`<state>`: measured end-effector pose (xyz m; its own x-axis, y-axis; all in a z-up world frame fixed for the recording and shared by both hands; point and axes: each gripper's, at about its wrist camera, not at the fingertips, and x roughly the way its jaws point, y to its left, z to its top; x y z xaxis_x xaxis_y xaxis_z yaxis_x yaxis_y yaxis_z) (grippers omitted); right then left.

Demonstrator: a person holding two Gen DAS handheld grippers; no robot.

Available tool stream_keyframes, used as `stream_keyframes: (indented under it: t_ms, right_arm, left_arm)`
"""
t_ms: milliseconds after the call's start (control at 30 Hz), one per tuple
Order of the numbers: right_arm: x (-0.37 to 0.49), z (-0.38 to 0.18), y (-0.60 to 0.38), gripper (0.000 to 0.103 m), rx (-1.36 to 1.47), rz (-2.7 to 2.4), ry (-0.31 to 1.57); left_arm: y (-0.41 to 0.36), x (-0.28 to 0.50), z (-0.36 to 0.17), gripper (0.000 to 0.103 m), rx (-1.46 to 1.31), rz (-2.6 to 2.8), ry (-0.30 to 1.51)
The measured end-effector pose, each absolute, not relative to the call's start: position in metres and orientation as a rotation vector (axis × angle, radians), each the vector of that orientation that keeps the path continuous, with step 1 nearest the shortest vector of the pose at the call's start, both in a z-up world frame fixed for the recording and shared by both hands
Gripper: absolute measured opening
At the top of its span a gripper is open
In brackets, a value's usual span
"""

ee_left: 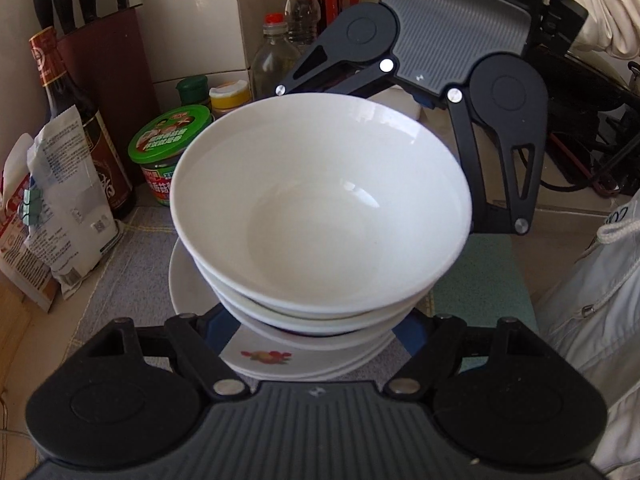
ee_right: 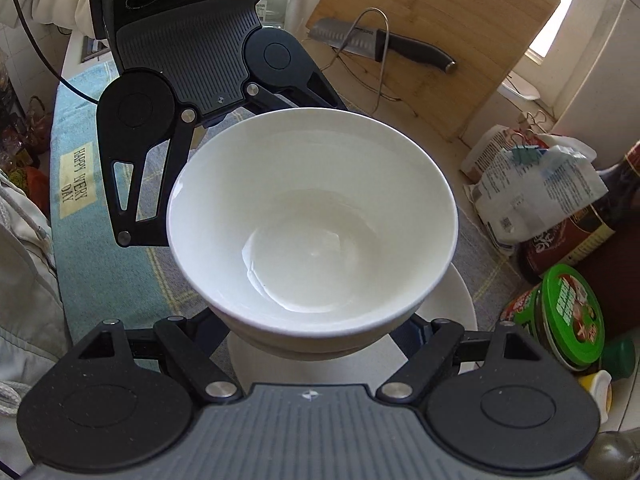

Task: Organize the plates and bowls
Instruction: 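Lift the bowl stack with both grippers and carry it over the plate stack, then lower the bowl stack onto the floral white plates with both grippers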

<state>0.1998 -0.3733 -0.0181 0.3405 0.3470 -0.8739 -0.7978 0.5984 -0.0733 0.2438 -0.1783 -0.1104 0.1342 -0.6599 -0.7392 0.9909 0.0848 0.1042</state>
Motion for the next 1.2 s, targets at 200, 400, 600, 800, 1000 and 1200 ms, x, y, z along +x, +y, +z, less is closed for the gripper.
stream_keyframes:
  t_ms: [200,400,600,800,1000,1200]
  right_arm:
    - [0.207,-0.031,-0.389,0.087,-0.537,0.784,0.972]
    - [0.218,-0.039,-0.400,0.087,-0.524,0.789,0.976]
    - [0.225,-0.043,-0.400,0.087,-0.524,0.793,0.976]
    - [0.224,-0.044,-0.399,0.087,-0.531,0.793,0.976]
    - [0.227,-0.044,-0.400,0.087,-0.531,0.793,0.983]
    - [0.228,-0.044,-0.401,0.087,-0.523,0.795,0.987]
  left_arm:
    - [-0.198,0.256,-0.122,0.080,0.714,-1.351,0.610]
    - [-0.205,0.266,-0.128,0.080,0.714,-1.347,0.627]
    - [-0.206,0.273,-0.131,0.080,0.713,-1.340,0.631]
    - [-0.205,0.278,-0.134,0.080,0.706,-1.336,0.640]
    - [-0.203,0.282,-0.135,0.080,0.694,-1.335,0.645]
    - [-0.202,0.284,-0.136,0.080,0.680,-1.339,0.647]
